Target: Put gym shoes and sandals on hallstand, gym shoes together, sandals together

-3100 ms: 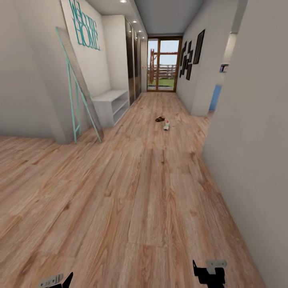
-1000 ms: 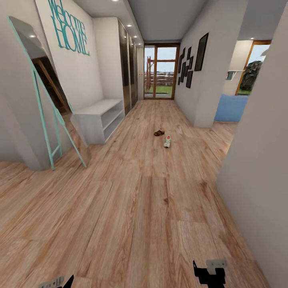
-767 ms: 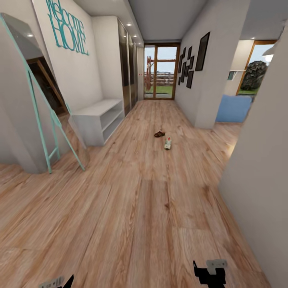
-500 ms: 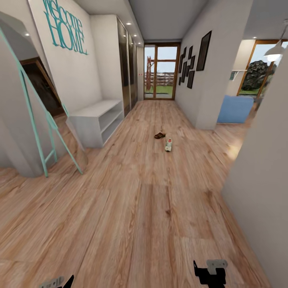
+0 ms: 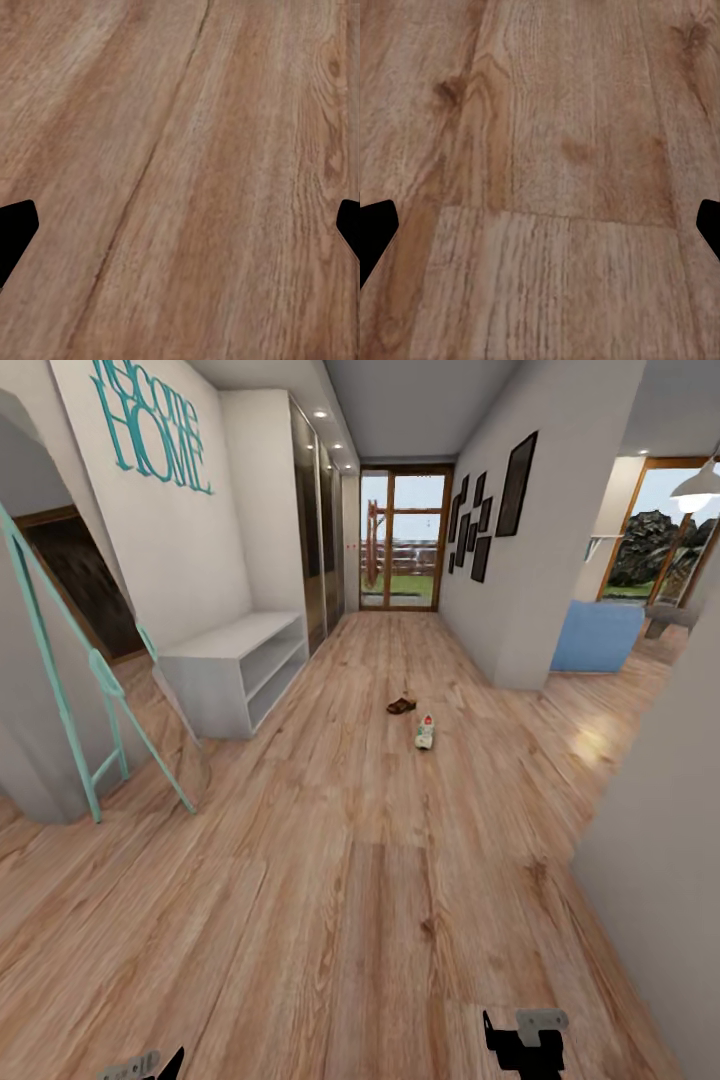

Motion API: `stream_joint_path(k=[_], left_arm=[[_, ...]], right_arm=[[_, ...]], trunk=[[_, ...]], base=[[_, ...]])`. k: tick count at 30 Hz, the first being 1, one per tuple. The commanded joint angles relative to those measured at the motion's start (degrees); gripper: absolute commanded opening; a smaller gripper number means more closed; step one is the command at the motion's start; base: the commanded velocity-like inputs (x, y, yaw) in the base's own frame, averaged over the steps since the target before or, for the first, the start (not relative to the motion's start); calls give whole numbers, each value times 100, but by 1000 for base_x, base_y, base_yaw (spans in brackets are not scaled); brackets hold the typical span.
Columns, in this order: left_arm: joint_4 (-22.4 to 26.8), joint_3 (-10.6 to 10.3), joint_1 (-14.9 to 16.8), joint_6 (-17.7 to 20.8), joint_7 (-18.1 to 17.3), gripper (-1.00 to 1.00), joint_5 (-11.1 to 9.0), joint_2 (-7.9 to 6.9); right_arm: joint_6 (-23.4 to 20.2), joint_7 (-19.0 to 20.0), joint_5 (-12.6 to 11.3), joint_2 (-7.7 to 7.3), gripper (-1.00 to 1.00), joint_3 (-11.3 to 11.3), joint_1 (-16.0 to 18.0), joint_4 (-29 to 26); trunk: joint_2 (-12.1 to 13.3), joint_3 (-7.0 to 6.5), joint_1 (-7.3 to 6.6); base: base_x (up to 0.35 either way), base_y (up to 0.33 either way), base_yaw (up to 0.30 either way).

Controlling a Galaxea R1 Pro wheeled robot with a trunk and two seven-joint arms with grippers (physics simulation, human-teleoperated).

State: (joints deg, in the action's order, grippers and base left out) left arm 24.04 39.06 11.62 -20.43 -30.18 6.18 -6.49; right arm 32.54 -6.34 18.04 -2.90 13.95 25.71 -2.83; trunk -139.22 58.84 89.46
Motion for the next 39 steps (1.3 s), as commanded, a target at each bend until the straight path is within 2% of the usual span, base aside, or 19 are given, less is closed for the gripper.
stream_joint_path(k=[1, 39], left_arm=[[-5, 49, 7, -31, -28, 100, 60, 2], [-5, 49, 7, -31, -32, 100, 59, 7]], right_arm=[[16, -33, 63, 0, 100, 29, 4, 9], [16, -43, 68, -16, 100, 29, 4, 10]], trunk=[[-2, 5, 2], [-2, 5, 2]], base=[[338, 0, 0], [338, 0, 0]])
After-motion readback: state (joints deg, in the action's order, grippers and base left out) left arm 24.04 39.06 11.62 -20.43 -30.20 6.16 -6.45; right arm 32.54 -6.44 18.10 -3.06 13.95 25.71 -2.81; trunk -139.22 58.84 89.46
